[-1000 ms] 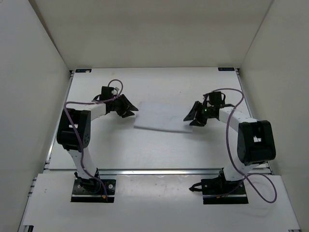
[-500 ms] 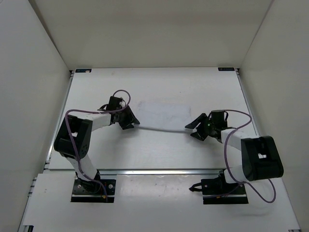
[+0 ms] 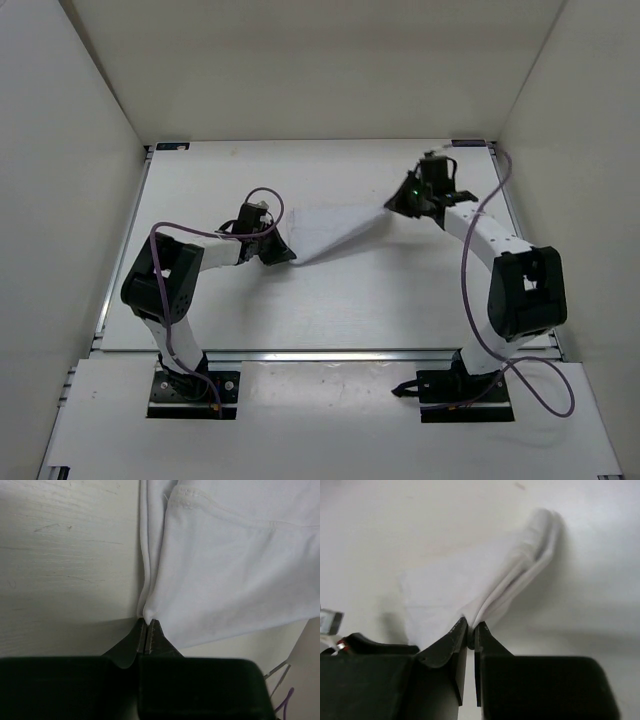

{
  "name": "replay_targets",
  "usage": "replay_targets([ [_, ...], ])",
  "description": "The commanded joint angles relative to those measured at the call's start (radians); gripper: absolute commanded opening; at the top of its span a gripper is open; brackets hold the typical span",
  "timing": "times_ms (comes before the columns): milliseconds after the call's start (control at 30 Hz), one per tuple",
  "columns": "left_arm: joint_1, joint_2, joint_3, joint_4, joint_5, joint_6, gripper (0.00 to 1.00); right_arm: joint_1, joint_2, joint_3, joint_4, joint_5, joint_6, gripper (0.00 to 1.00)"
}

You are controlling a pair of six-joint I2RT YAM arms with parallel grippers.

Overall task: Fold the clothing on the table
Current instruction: Fold the skirt

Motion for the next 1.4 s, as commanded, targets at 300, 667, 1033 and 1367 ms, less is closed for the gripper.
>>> replay_targets([
  [300, -0.006, -0.018, -0.050, 0.005, 0.044, -0.008, 0.00, 0.514, 0.323, 0.289, 0.013, -0.045, -0.375, 0.00],
  [667, 0.035, -0.066, -0.159, 0.009, 0.073, 0.024, 0.01, 0.548, 0.341, 0.313, 0.023, -0.116, -0.411, 0.00],
  [1033, 0.026, -0.065, -0.104, -0.006, 0.097, 0.046, 0.00, 0.203, -0.057, 0.144, -0.210, -0.339, -0.412, 0.00],
  [1367, 0.027, -0.064, -0.102, -0.009, 0.105, 0.044, 0.03, 0.332, 0.207, 0.469, -0.362, -0.443, -0.500, 0.00],
])
